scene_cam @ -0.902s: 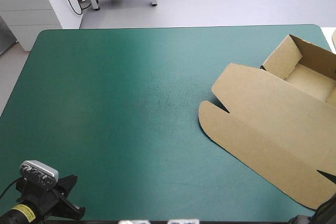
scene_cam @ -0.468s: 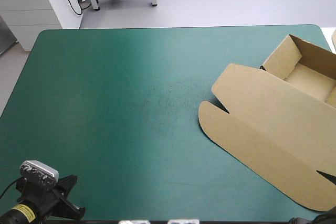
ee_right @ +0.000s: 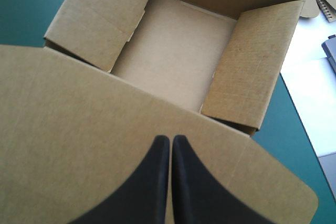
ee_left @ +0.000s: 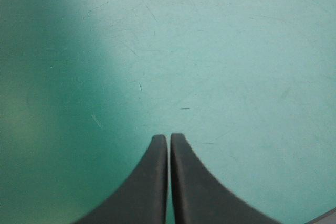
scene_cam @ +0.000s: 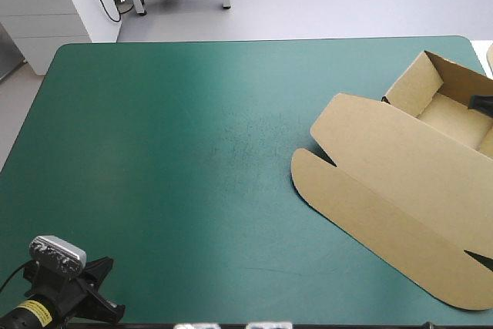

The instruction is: Fold the box

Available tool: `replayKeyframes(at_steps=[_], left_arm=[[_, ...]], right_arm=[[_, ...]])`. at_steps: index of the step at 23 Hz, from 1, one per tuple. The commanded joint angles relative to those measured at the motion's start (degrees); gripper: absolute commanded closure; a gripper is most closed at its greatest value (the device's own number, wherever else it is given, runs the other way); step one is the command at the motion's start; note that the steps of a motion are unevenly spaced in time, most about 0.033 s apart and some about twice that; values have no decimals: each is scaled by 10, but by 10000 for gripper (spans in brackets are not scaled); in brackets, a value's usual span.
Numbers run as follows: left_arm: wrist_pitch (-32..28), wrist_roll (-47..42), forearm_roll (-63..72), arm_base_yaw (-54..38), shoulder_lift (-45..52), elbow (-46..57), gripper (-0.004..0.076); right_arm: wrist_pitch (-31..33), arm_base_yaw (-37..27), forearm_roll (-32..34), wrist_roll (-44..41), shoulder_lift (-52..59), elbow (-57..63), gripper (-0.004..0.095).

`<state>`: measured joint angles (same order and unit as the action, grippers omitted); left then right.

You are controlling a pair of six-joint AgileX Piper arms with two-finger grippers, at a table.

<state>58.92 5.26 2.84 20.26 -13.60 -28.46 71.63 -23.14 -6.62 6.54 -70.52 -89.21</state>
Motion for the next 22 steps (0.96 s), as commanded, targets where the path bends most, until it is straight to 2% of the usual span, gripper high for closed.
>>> replayKeyframes(at_steps=[1,9,15,22], left_arm=[[-32,-2,6,2,-6,-15,731],[-32,-2,6,2,-6,-15,731],[-32,-2,6,2,-6,-15,731],[-32,-2,6,2,-6,-15,731]], right_arm=[[-2,29,-3,5,70,35,912],[-2,100,-10,8,223,194,912],[-3,103,-69,75,380,386,929],[-3,103,-63,99,542,526,929]])
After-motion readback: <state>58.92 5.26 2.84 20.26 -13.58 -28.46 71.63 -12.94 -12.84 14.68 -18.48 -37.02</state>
